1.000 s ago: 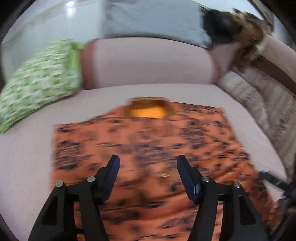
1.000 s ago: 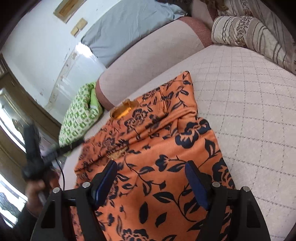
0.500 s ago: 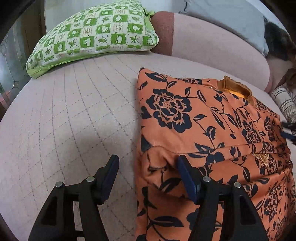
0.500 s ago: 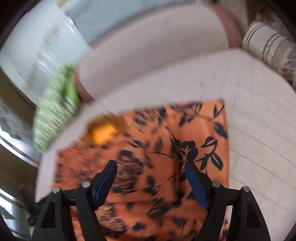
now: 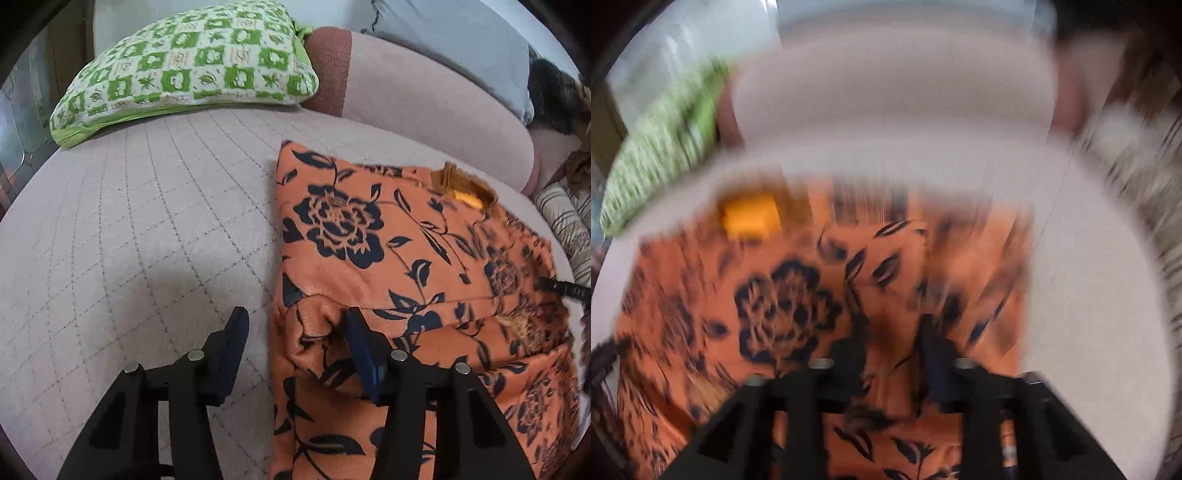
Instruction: Fold small clothes
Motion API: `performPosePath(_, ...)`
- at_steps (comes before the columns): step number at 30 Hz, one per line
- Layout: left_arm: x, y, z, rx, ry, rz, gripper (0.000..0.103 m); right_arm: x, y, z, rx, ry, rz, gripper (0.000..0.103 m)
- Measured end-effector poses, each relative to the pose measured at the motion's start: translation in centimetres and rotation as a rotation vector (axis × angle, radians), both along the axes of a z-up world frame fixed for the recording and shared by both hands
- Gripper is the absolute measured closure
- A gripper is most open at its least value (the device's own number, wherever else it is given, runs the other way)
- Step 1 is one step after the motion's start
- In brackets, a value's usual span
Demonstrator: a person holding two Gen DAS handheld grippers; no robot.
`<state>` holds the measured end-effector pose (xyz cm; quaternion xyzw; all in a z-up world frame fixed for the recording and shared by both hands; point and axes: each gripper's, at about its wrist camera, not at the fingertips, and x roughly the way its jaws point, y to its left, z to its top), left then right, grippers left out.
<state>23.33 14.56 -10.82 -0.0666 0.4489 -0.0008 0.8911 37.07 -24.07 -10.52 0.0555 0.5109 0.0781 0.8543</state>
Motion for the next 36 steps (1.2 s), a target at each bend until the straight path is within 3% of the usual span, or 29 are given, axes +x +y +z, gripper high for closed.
performPosePath(2,-0.5,0.1,1.4,0.025,-0.052,-0.002,0.048,-1.1,-1.4,1.5,0.060,-0.066,-0.078,0.061)
performPosePath(3,-0.5,0.1,2.1,0.033,-0.071,-0.004,0.048,-1.5,-1.6,2.4,0.067,-0.097,-0.094,0.052)
performPosePath(7,0.7,-0.3,3.1,0.026,-0.097,-0.008,0.048,-2.0,-0.9,5.7,0.169,-0.179,-0.024,0.049)
performPosePath(8,1.3,-0.6,2.6,0.040,-0.078,-0.003,0.048,-1.9,-0.8,6.0,0.240,-0.175,-0.004,0.047)
performPosePath(9,1.7,-0.7,2.0,0.053,-0.057,0.001,0.048,-1.7,-0.7,5.6,0.325,-0.146,0.017,0.038)
performPosePath(11,3.2,-0.8,-1.0,0.097,0.068,0.022,0.045,-0.9,-0.6,2.8,0.392,-0.055,0.012,0.035)
performPosePath(12,3.4,-0.7,-1.6,0.090,0.069,0.028,0.040,-0.2,-0.7,0.2,0.384,0.052,-0.006,0.027)
performPosePath(13,3.2,-0.7,-1.4,0.104,0.036,0.036,0.039,-0.1,-1.0,-1.2,0.404,0.085,-0.014,0.030)
performPosePath(14,3.1,-0.7,-1.0,0.109,0.048,0.043,0.039,-0.8,-1.6,-0.5,0.432,0.019,-0.038,0.032)
performPosePath(18,1.3,-0.1,1.7,0.057,0.001,0.049,0.039,-3.6,-1.4,4.3,0.374,-0.099,0.003,0.032)
performPosePath(22,-3.6,0.9,3.3,-0.024,-0.017,0.011,0.039,-7.7,-3.8,6.7,0.362,-0.150,0.003,0.031)
performPosePath(25,-8.4,1.4,3.4,-0.077,0.012,-0.021,0.036,-12.9,-6.5,6.0,0.330,-0.129,-0.041,0.031)
performPosePath(29,-14.8,1.7,2.3,-0.102,0.086,-0.044,0.036,-20.2,-10.7,3.8,0.288,-0.025,-0.097,0.031)
performPosePath(32,-18.2,1.1,1.6,-0.135,0.119,-0.050,0.036,-24.8,-12.4,2.5,0.253,0.029,-0.108,0.031)
performPosePath(36,-20.6,0.4,0.4,-0.128,0.154,-0.058,0.035,-28.0,-13.7,1.4,0.278,0.078,-0.106,0.031)
